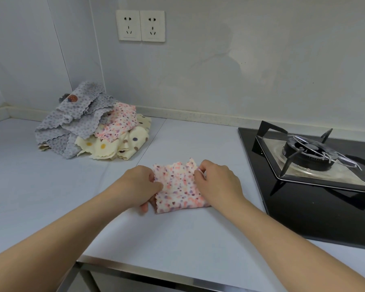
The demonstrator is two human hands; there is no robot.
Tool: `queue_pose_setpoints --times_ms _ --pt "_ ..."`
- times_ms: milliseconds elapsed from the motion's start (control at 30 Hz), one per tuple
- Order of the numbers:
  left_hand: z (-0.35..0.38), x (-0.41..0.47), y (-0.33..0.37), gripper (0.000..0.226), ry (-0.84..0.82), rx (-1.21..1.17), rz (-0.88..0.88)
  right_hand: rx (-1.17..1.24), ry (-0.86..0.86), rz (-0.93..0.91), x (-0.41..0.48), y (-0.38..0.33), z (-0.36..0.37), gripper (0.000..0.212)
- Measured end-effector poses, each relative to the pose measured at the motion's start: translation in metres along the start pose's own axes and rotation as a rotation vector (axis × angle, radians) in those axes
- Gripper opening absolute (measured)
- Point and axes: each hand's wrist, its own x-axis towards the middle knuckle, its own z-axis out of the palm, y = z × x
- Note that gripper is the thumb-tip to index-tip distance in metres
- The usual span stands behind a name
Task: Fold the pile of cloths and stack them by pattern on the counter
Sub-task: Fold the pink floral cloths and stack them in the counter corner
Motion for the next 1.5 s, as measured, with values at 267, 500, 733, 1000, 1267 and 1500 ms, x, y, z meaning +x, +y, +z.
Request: queue_pose_setpoints --times_ms 267,500,733,1000,1267,1500 --pt "0.01 -0.026 0.012 0.025 0.416 0.5 0.481 0.092 -0.105 0.074 0.008 -0.001 -0.005 0.025" --pt "0.021 -0.012 -0.009 0.021 0.4 0.704 0.754 0.388 -0.06 0.138 0.006 0.016 -0.019 0.028" --pt "0.032 -0.015 -0.011 0.062 0.163 0.572 0.809 0.164 0.005 -0.236 0.012 0.025 -0.025 0.053" --pt "0.025 -0.01 -0.01 0.039 0.321 0.461 0.828 -0.244 -0.227 -0.308 0.013 0.026 -0.027 0.059" --pt "0.026 -0.002 -0.015 0.011 0.313 0.399 0.684 0.044 -0.254 -0.42 0.006 0.03 -0.026 0.053" --pt "0.021 0.002 -0.023 0.031 0.223 0.221 0.64 0.175 -0.305 -0.455 0.006 0.029 -0.015 0.055"
